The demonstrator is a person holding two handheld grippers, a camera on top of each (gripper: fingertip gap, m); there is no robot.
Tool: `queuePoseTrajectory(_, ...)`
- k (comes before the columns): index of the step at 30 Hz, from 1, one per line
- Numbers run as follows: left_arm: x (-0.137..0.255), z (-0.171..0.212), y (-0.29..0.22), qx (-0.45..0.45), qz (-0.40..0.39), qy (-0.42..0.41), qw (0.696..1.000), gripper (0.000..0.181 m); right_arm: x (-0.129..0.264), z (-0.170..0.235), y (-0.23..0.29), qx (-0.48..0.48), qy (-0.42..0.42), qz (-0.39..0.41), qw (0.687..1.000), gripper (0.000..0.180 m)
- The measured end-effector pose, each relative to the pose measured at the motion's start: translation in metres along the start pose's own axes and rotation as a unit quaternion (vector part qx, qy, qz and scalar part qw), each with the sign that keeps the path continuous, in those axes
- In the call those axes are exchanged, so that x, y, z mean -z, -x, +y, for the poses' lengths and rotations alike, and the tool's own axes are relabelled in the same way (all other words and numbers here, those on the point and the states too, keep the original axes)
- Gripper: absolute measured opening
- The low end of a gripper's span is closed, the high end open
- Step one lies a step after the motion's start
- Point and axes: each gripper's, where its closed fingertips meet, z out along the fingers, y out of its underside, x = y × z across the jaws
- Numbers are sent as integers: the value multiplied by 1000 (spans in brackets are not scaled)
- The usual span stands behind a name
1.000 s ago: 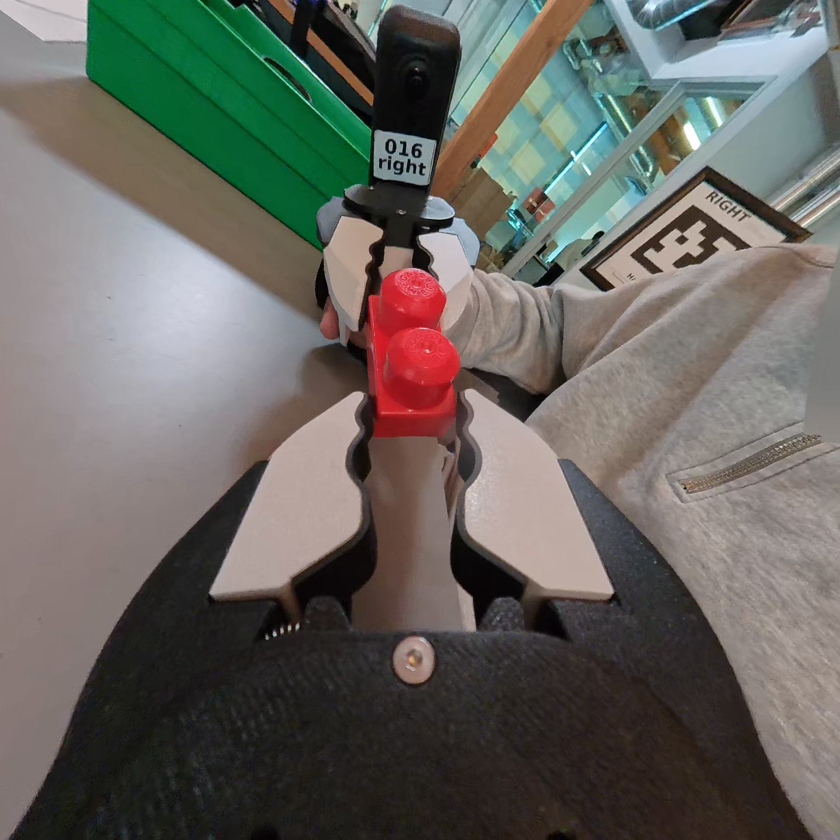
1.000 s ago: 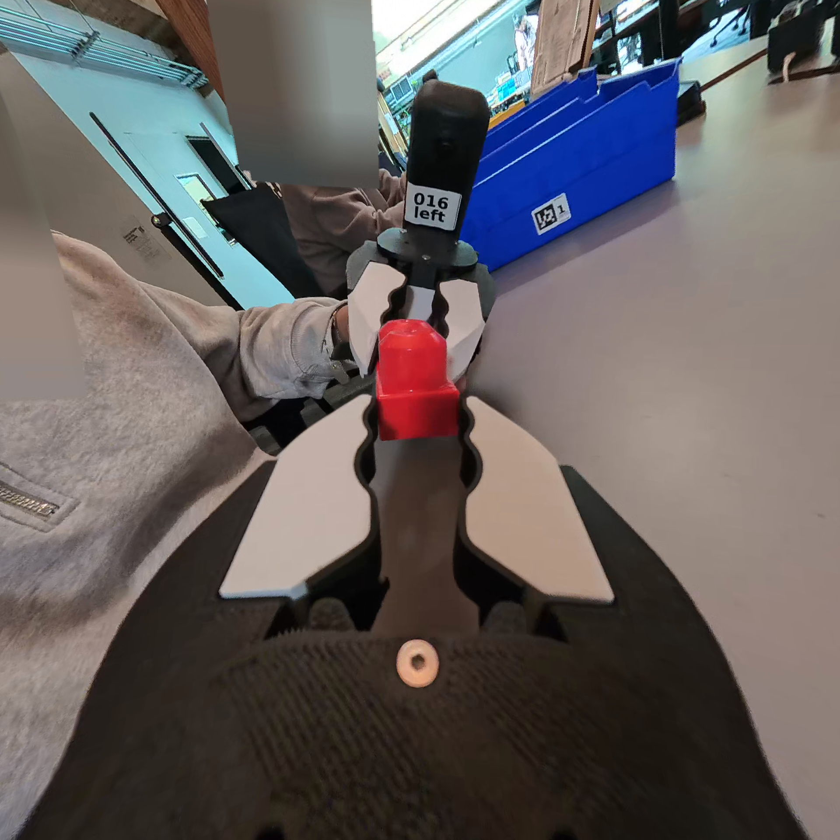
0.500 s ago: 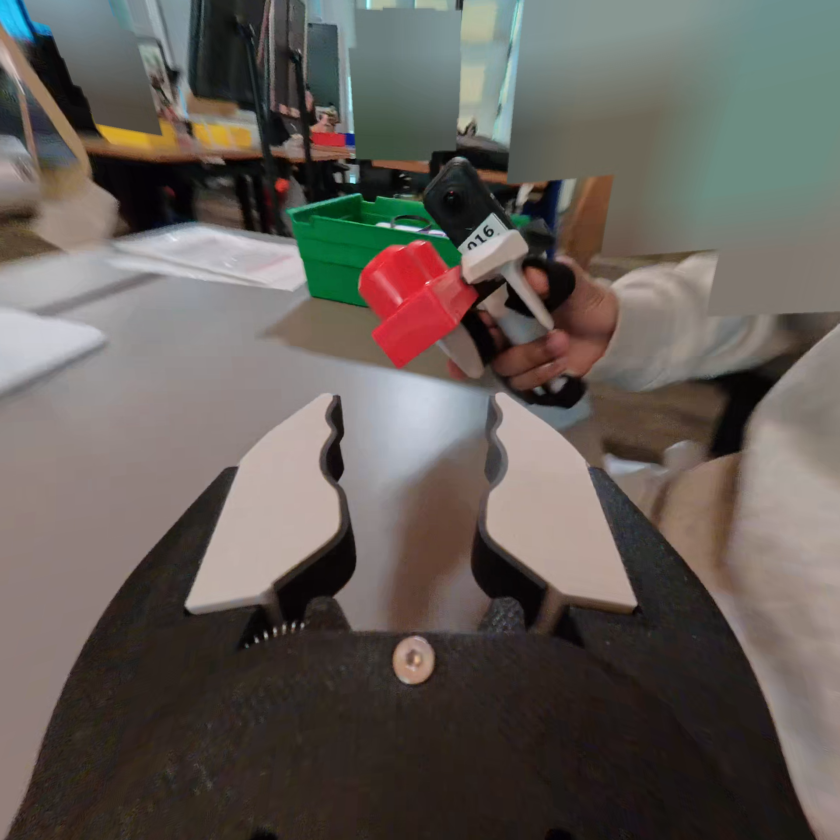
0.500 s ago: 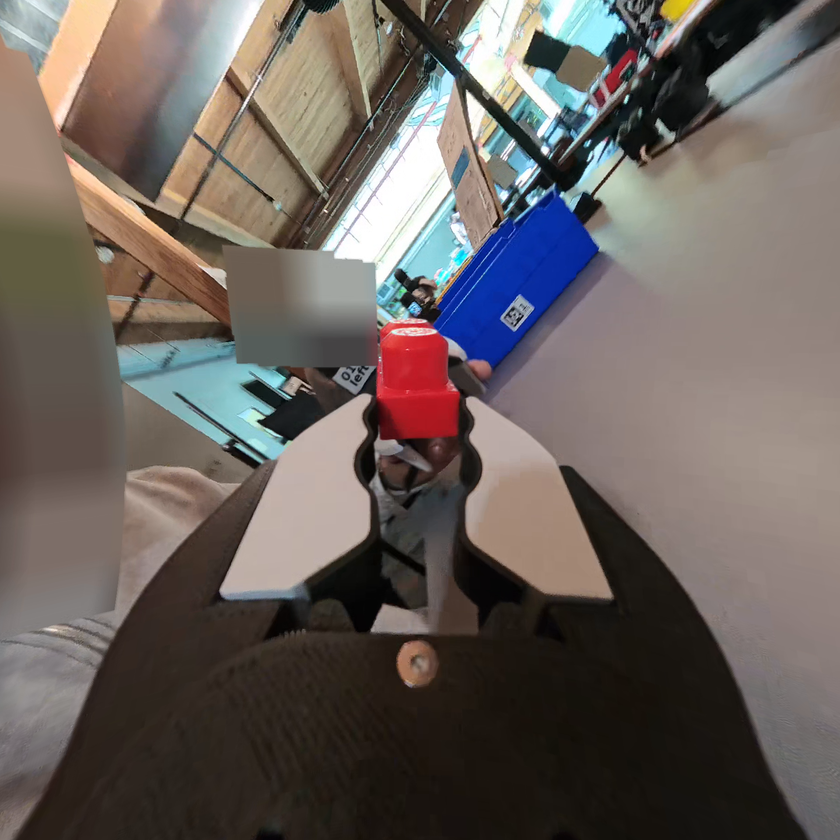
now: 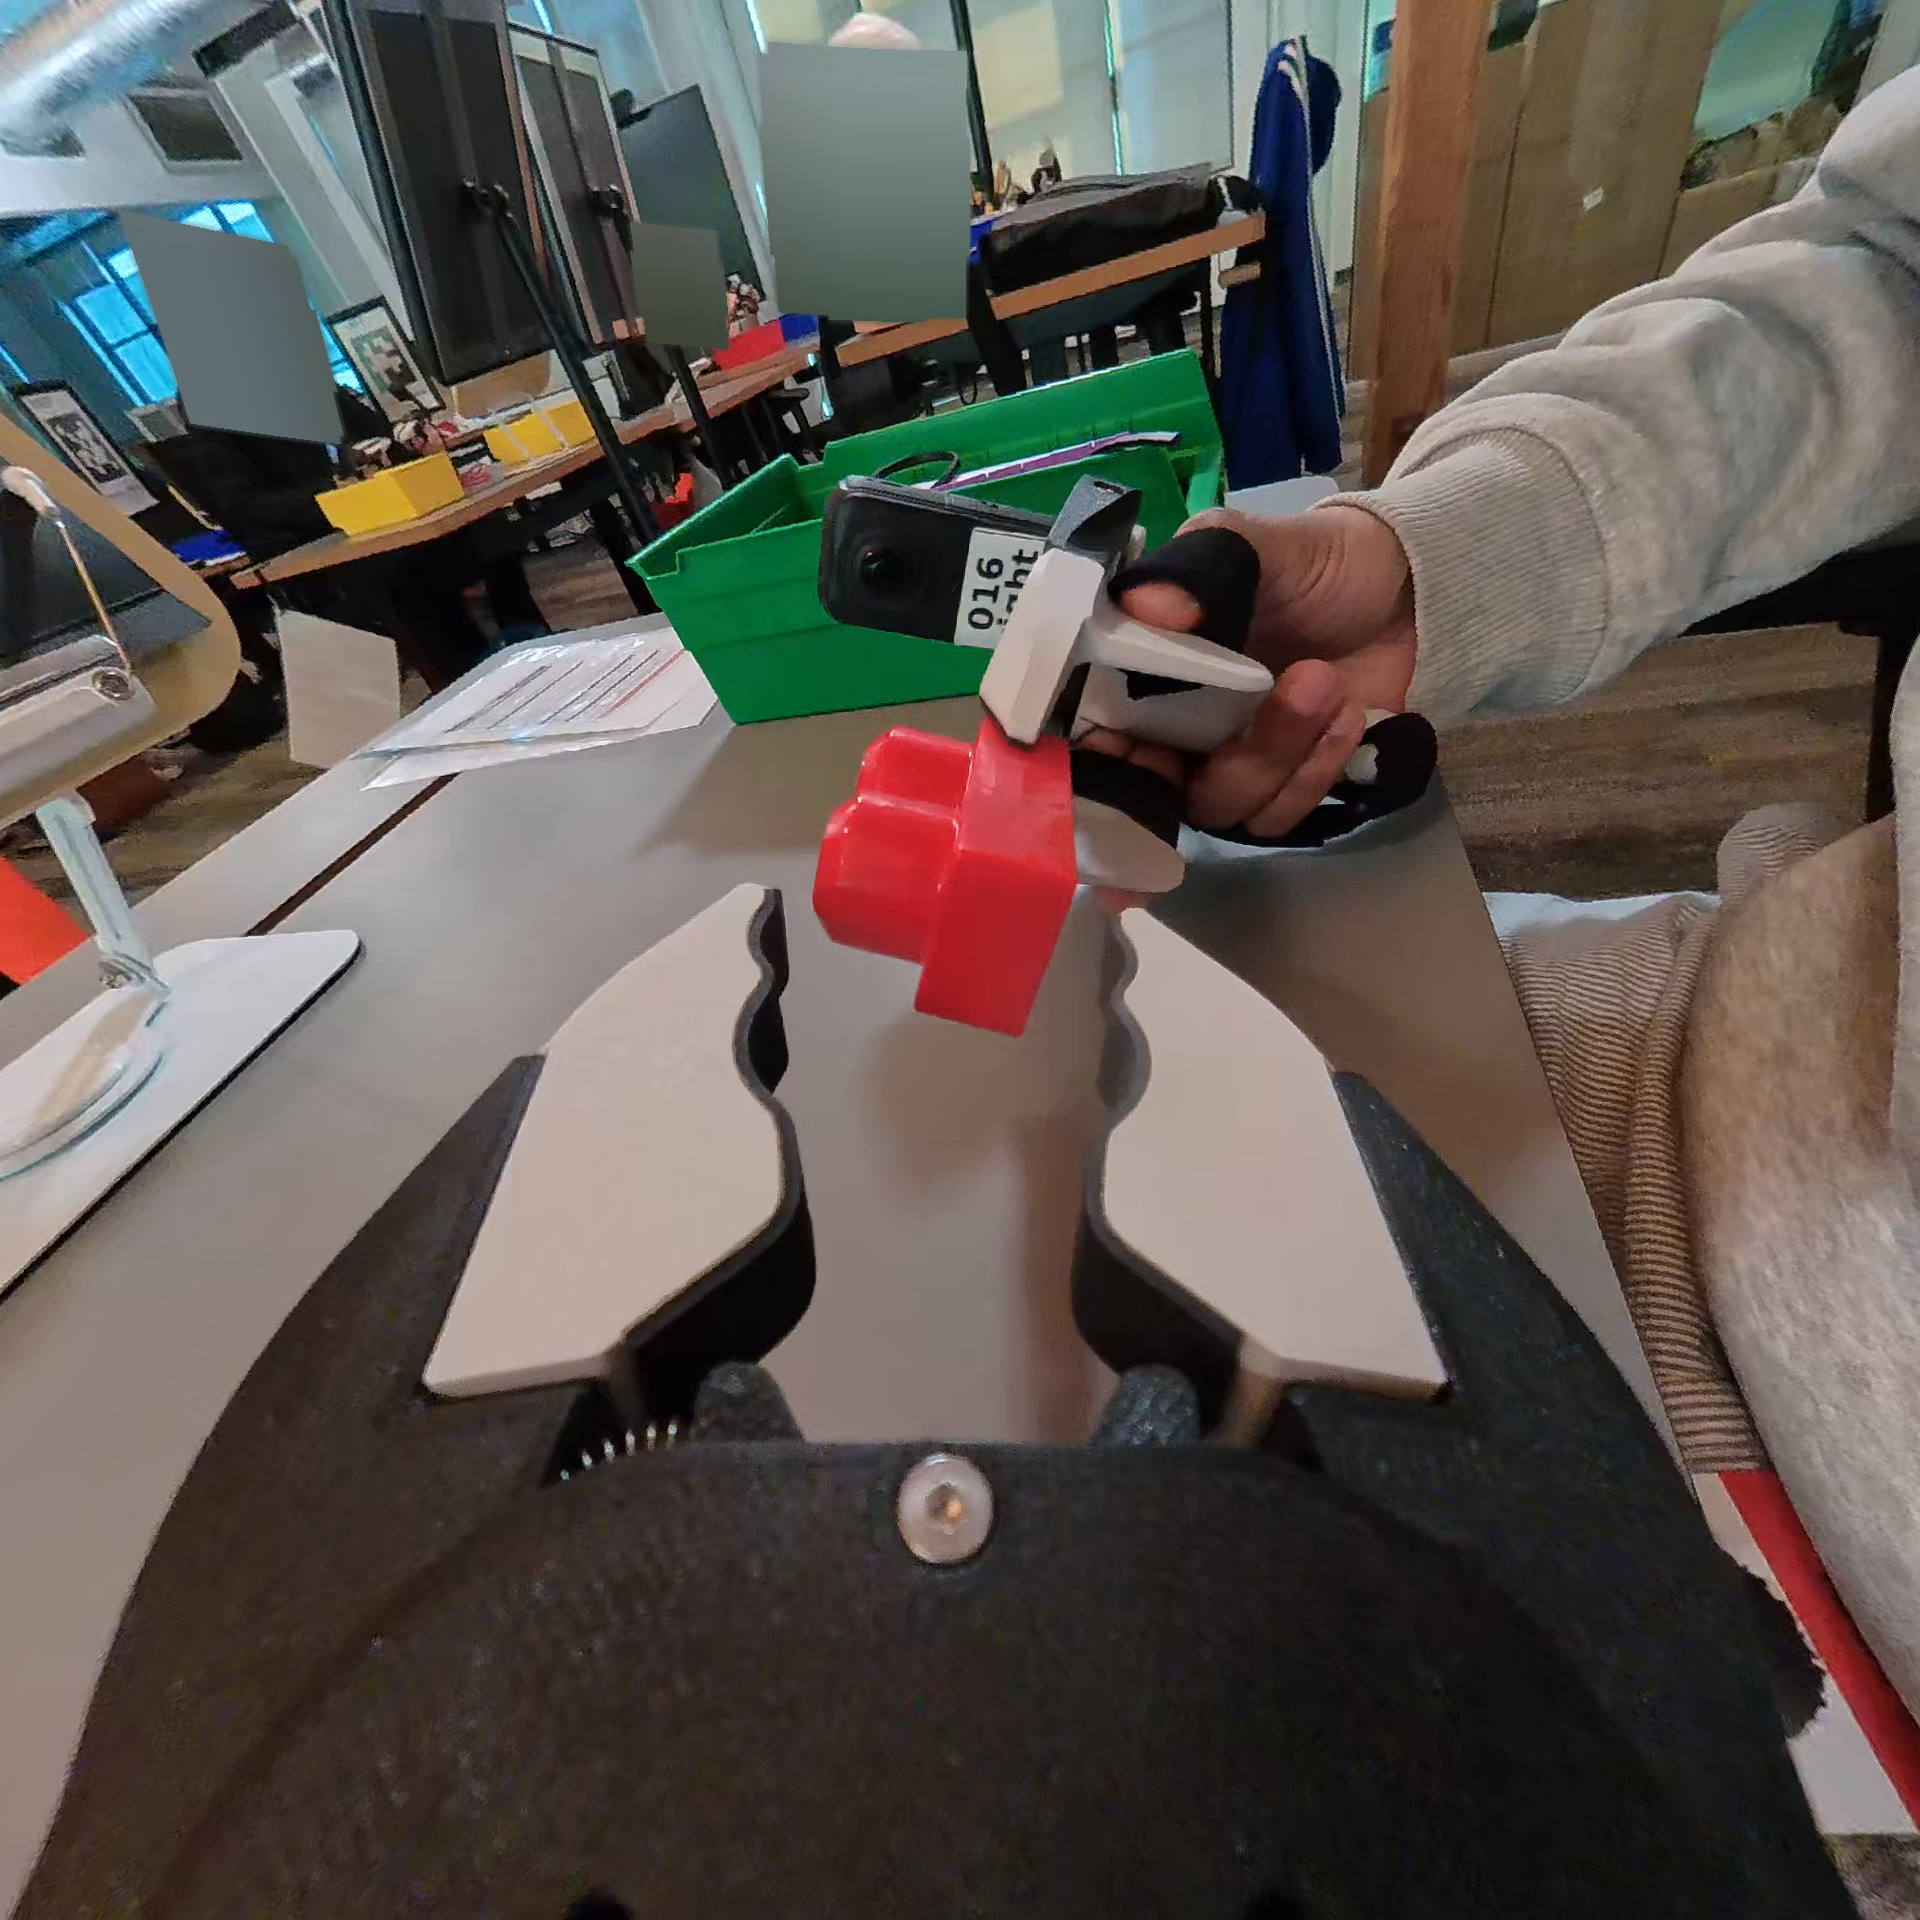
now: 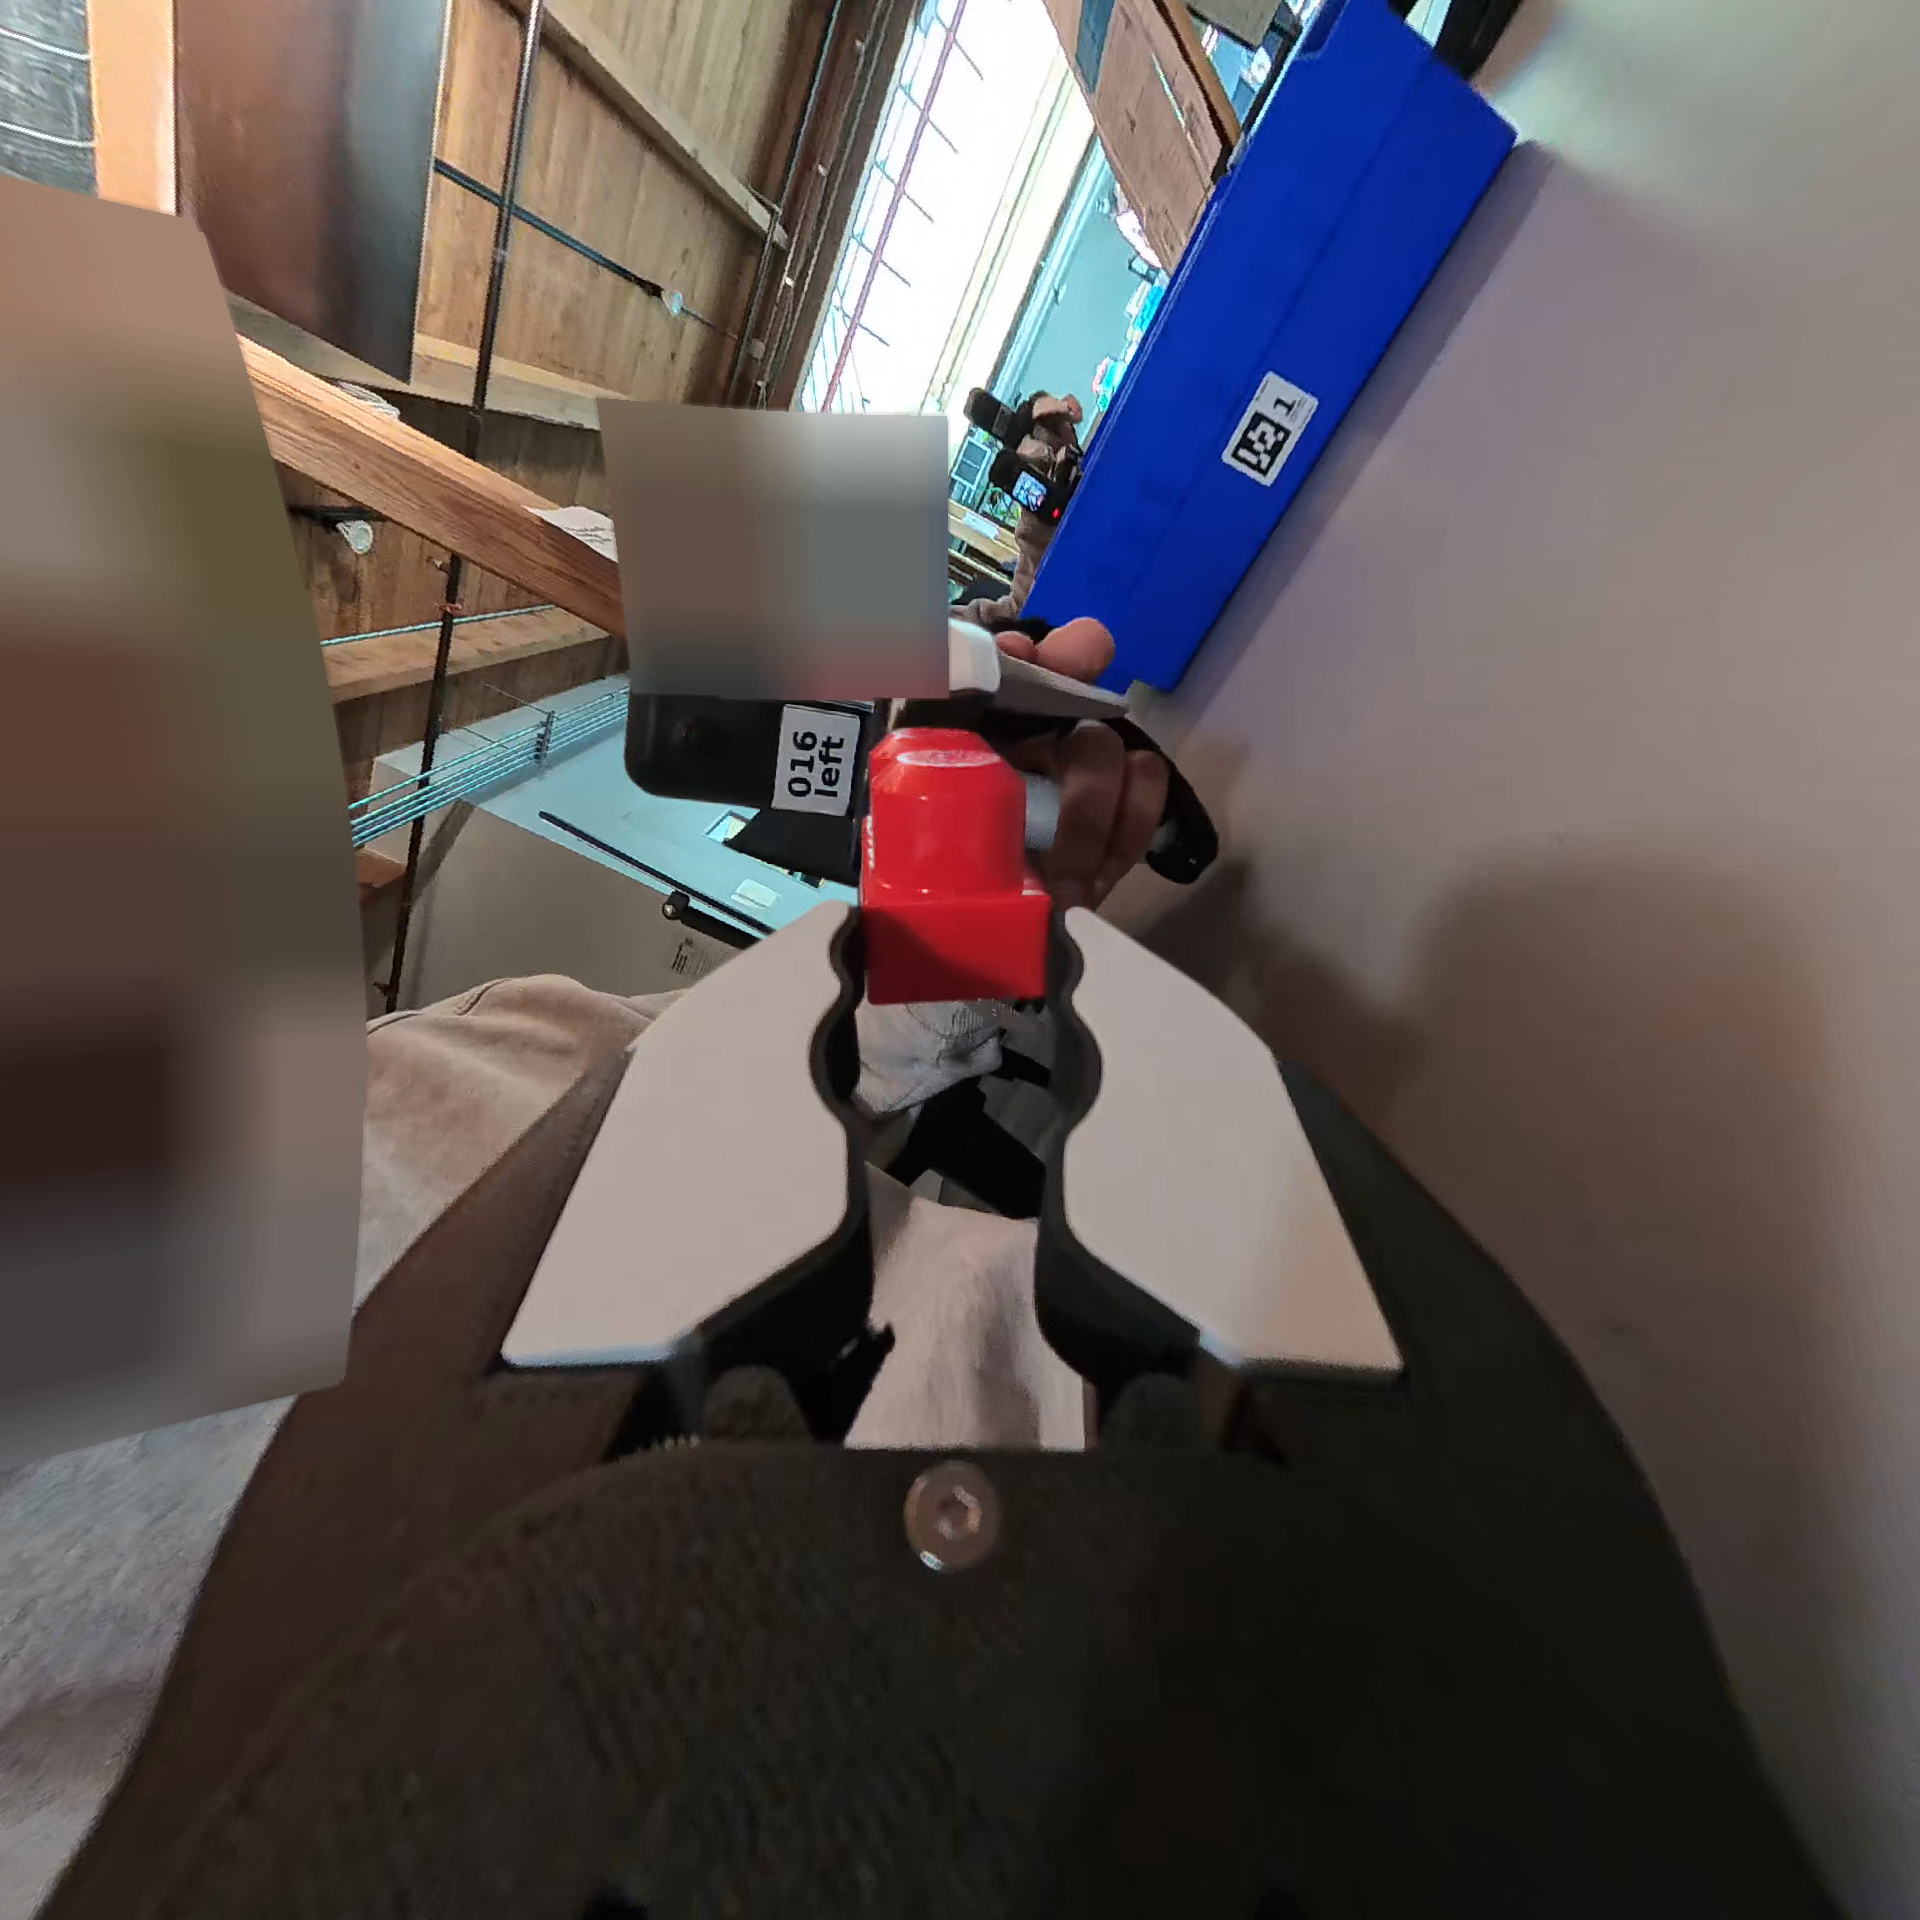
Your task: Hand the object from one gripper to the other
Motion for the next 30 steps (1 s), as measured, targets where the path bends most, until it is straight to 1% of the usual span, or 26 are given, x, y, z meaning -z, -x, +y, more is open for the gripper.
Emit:
queuePoseTrajectory(4, 0, 0, -4, -11, 8, 2, 1000, 45, -2, 5, -3, -10, 12, 4, 1000, 34)
queuePoseTrajectory(6, 1, 0, -3, -12, 6, 3, 1000, 44, -2, 4, -3, -10, 9, 0, 1000, 34)
queuePoseTrajectory(8, 1, -1, -1, -5, 3, 2, 1000, 43, -3, 1, -2, 19, 1, 1, 1000, 35)
queuePoseTrajectory(9, 1, -3, 0, 7, 4, -2, 1000, 42, -2, -2, -1, 50, -4, 7, 999, 39)
queuePoseTrajectory(11, 2, -7, 3, 58, 12, -17, 998, 42, 1, -12, 3, 137, -25, 32, 990, 60)
queuePoseTrajectory(12, 3, -9, 3, 94, 23, -26, 995, 41, 3, -18, 5, 194, -35, 49, 979, 68)
queuePoseTrajectory(13, 3, -11, 3, 136, 38, -36, 989, 41, 6, -22, 8, 259, -40, 65, 963, 74)
queuePoseTrajectory(14, 4, -13, 3, 185, 57, -45, 980, 41, 8, -24, 11, 327, -36, 80, 941, 77)
queuePoseTrajectory(17, 4, -16, 11, 336, 80, -88, 934, 41, 11, -21, 16, 510, -2, 124, 851, 74)
queuePoseTrajectory(19, 4, -16, 16, 430, 91, -122, 890, 41, 9, -16, 21, 583, 8, 136, 801, 71)
queuePoseTrajectory(21, 2, -12, 17, 502, 101, -140, 848, 40, 3, -8, 28, 624, 12, 134, 770, 70)
queuePoseTrajectory(23, -2, -8, 13, 536, 110, -140, 825, 40, -3, -1, 31, 660, 22, 140, 738, 68)
queuePoseTrajectory(26, -7, -8, 4, 550, 129, -131, 815, 40, -6, 4, 27, 710, 46, 162, 683, 64)
queuePoseTrajectory(28, -8, -9, 1, 554, 141, -130, 810, 41, -6, 7, 22, 723, 61, 169, 667, 62)
queuePoseTrajectory(30, -9, -11, -2, 566, 151, -131, 800, 41, -6, 8, 21, 725, 64, 169, 665, 60)
